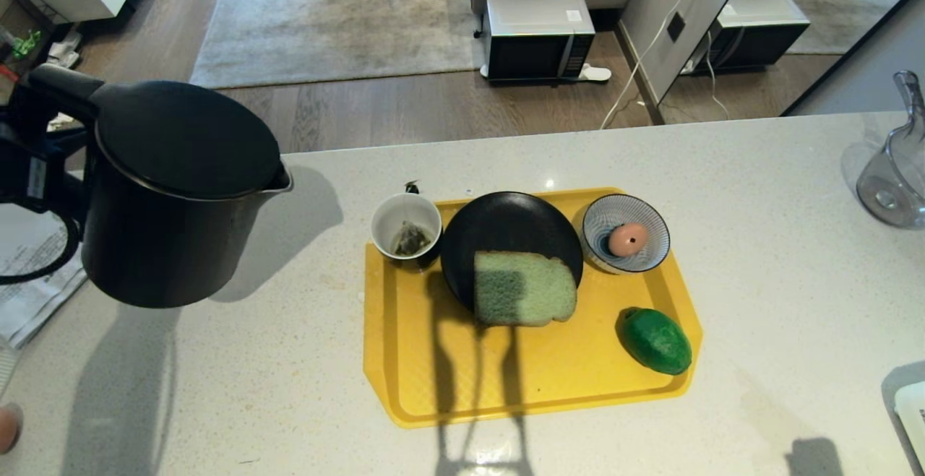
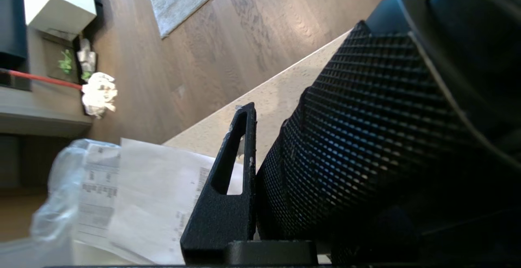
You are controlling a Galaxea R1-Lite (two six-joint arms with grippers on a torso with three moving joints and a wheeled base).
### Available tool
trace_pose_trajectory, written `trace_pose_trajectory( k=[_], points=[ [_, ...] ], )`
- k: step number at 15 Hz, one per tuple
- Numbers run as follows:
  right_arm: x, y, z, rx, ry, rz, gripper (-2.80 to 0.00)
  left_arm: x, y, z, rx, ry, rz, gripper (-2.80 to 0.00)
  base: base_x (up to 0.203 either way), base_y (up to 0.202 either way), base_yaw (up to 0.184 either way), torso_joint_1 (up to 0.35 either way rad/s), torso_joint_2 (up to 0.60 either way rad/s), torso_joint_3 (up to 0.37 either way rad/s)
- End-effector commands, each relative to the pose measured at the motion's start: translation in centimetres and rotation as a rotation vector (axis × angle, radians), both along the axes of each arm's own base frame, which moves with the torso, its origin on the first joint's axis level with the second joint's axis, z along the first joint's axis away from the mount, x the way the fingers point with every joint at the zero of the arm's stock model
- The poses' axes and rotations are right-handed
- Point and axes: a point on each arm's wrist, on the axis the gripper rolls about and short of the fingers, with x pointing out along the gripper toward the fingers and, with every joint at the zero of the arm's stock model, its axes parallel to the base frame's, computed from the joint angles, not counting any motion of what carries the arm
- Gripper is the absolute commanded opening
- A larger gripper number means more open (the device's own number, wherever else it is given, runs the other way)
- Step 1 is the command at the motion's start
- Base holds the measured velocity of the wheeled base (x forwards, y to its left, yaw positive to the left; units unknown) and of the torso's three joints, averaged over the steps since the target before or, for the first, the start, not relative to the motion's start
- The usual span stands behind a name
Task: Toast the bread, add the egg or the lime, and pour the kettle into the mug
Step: Pour water into a cup
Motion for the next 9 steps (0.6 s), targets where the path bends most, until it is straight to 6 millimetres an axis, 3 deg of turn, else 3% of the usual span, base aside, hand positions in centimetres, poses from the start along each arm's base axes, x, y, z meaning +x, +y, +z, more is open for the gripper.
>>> trace_pose_trajectory(
  k=[1,9],
  points=[
    [0.0,0.0,0.0,0.0,0.0,0.0,-2.8,1.9,-0.8,0.1,0.044,0.021,0.022,-2.8,0.0,0.0,0.0,0.0,0.0,0.0],
    [0.0,0.0,0.0,0.0,0.0,0.0,-2.8,7.5,-4.7,-0.6,0.079,0.071,-0.048,-2.8,0.0,0.0,0.0,0.0,0.0,0.0]
  ],
)
